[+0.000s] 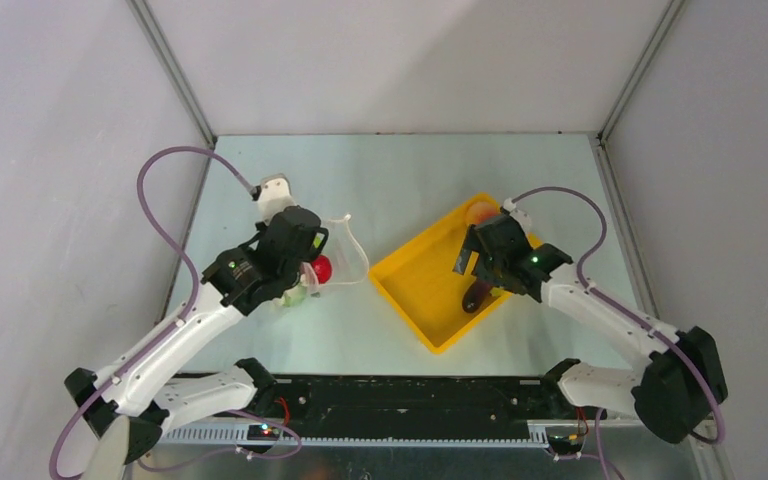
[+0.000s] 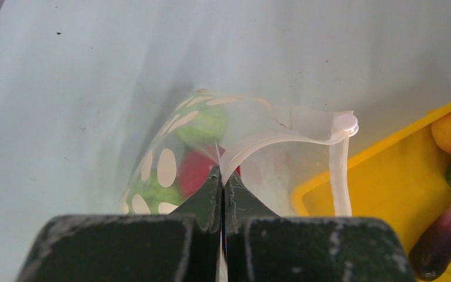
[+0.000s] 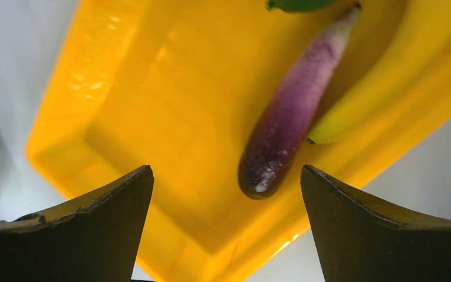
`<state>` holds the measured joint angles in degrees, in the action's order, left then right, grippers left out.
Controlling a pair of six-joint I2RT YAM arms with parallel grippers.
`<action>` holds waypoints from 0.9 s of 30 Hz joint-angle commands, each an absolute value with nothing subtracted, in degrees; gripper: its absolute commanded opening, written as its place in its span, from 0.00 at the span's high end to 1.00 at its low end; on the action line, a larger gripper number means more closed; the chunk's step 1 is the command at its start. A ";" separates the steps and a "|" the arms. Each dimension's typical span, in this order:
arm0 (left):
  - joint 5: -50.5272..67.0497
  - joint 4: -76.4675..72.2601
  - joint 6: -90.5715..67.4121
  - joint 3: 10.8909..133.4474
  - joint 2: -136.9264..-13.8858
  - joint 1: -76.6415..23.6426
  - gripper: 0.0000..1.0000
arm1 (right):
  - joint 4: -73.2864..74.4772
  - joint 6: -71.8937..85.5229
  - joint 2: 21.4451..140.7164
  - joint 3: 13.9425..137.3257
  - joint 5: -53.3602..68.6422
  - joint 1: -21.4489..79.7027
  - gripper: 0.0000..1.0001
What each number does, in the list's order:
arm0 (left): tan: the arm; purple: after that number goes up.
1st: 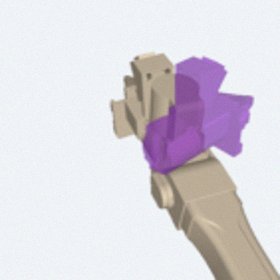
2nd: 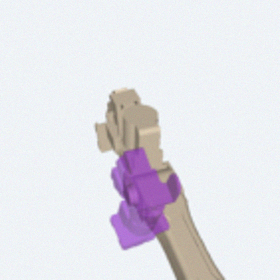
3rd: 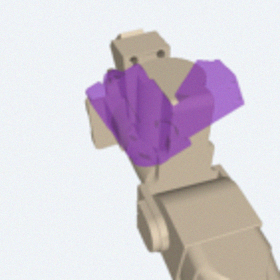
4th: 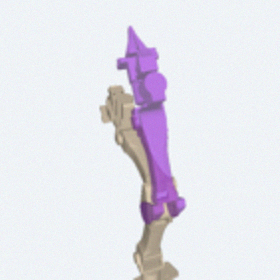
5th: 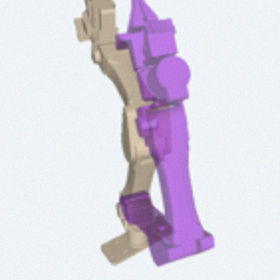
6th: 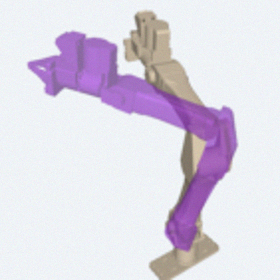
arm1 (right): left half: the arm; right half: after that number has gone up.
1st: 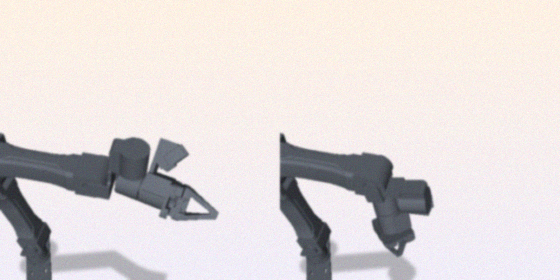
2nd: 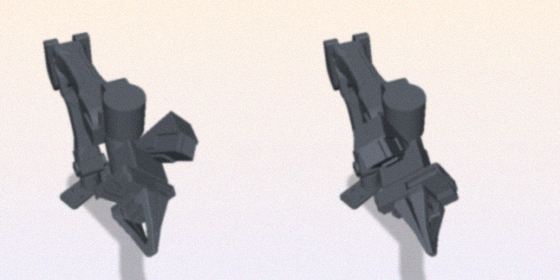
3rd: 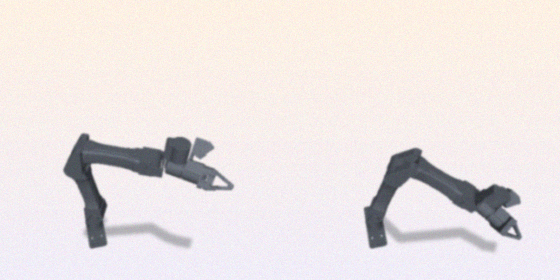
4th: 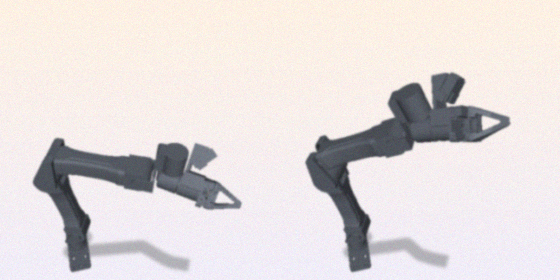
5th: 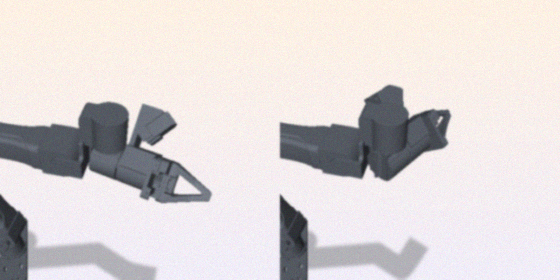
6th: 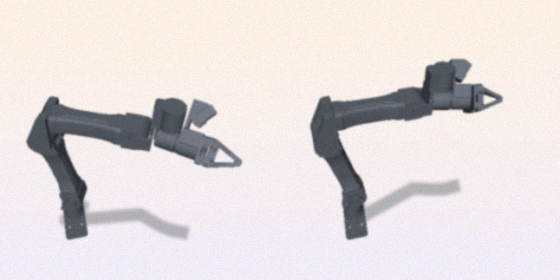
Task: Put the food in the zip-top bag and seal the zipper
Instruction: Pick up the fake vegetable from the bin.
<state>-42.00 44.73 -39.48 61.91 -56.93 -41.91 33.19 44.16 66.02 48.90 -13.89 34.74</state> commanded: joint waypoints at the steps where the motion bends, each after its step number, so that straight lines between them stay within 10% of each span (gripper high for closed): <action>1: -41.90 40.87 -39.44 60.89 -56.31 -41.83 1.00 | 40.50 50.29 71.74 53.10 -17.44 35.01 0.01; 27: -38.45 37.51 -37.80 58.12 -55.46 -41.78 1.00 | 39.85 53.93 91.51 59.46 -22.65 36.76 0.03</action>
<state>-38.35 39.99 -38.52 58.78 -56.95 -41.93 40.84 52.51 89.03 57.28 -20.75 37.39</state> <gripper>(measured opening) 0.006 0.977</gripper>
